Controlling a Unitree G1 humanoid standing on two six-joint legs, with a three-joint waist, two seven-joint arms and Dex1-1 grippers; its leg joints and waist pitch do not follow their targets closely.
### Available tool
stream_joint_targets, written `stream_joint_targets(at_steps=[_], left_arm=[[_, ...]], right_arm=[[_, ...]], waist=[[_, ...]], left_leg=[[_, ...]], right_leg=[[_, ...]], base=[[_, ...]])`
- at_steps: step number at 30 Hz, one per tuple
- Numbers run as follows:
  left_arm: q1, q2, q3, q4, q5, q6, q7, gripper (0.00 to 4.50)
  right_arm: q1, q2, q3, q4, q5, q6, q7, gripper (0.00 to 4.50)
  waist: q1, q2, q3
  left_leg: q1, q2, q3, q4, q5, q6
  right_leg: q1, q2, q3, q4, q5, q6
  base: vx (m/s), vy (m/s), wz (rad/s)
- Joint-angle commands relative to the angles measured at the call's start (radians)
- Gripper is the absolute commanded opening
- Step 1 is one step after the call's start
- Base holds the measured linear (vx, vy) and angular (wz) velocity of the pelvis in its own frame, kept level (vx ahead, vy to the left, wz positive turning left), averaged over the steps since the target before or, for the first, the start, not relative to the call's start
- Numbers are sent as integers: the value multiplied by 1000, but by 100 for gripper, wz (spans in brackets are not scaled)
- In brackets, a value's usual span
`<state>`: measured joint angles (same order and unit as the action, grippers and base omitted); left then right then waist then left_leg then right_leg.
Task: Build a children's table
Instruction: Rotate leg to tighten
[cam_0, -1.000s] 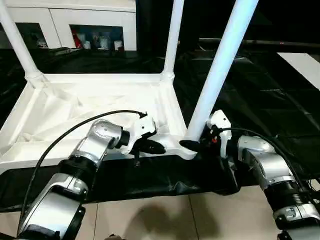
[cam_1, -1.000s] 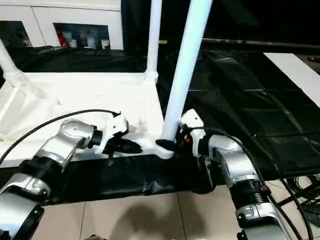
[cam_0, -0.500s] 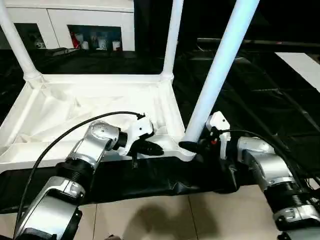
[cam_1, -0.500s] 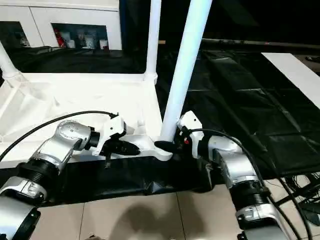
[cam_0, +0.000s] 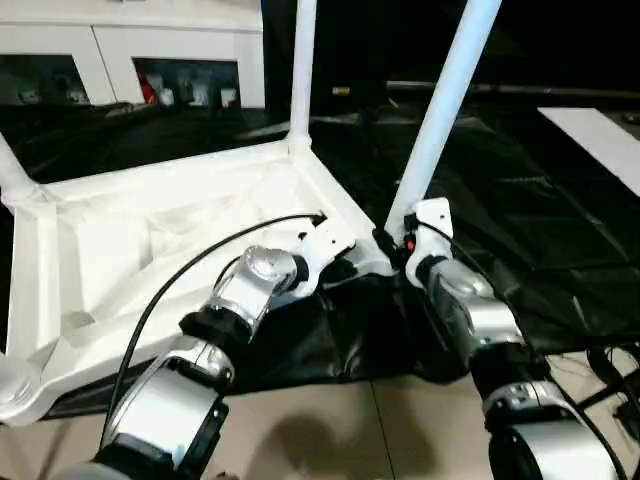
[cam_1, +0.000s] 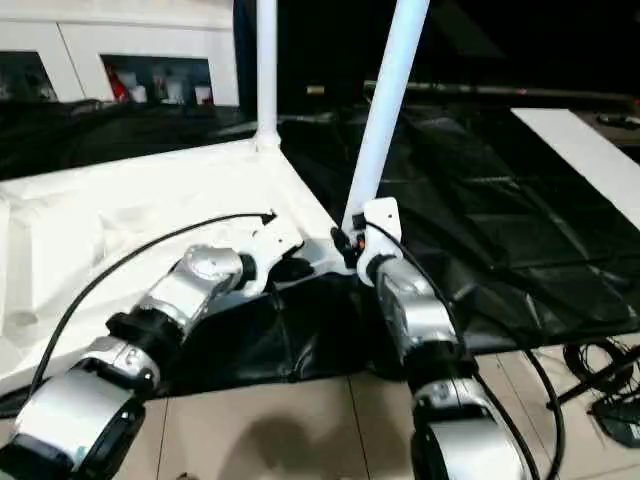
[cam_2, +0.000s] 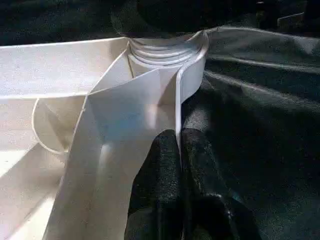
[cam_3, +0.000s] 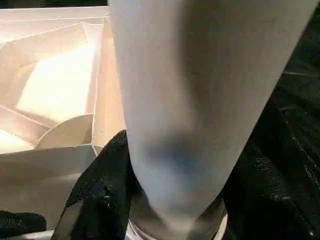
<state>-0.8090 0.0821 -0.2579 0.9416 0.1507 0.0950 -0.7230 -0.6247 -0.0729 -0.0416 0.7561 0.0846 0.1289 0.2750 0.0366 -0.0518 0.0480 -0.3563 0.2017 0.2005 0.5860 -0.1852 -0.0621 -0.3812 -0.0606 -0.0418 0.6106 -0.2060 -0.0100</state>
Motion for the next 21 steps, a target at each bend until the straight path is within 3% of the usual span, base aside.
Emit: stream_joint_targets(at_steps=[1, 7, 9, 13, 14, 19, 21], left_arm=[[-10, -17, -11, 37, 13, -9, 28, 0], [-5, 24, -16, 42, 16, -49, -24, 0], [9, 57, -19, 25, 9, -77, -85, 0], [44, 114, -21, -15, -26, -151, -243, 0], [63, 142, -25, -42, -41, -150, -316, 0], [117, 226, -45, -134, -85, -140, -508, 0], [135, 257, -43, -176, -109, -102, -574, 0]], right_arm=[[7, 45, 52, 37, -1, -1, 83, 260], [9, 1, 63, 10, 21, -27, 226, 308], [33, -65, 113, -43, 16, -24, 364, 308], [65, -160, 145, -103, 26, -28, 546, 308], [72, -192, 151, -119, 22, -30, 595, 308], [80, -252, 160, -142, 24, -32, 690, 308], [93, -272, 174, -181, 46, -16, 755, 308]], waist=[[1, 3, -48], [2, -2, -47], [4, -2, -48], [6, -5, -50], [7, -4, -54], [5, 0, -61], [14, 2, -68]], left_leg=[[13, 34, -25, -76, -281, -7], [10, 37, -25, -76, -270, 14], [9, 37, -24, -75, -257, 23], [5, 38, -23, -71, -214, 45], [-1, 40, -24, -70, -176, 59], [4, 41, -17, -62, -100, 87], [2, 42, -12, -55, -33, 113]], right_leg=[[18, -85, 46, -98, -326, -170], [20, -85, 45, -96, -317, -176], [24, -85, 45, -97, -303, -178], [28, -87, 46, -88, -241, -195], [36, -87, 45, -78, -172, -211], [36, -82, 45, -55, 16, -279], [41, -74, 42, -36, 154, -307]], base=[[0, 0, 0], [0, 0, 0], [0, 0, 0], [0, 0, 0], [0, 0, 0], [0, 0, 0], [0, 0, 0]])
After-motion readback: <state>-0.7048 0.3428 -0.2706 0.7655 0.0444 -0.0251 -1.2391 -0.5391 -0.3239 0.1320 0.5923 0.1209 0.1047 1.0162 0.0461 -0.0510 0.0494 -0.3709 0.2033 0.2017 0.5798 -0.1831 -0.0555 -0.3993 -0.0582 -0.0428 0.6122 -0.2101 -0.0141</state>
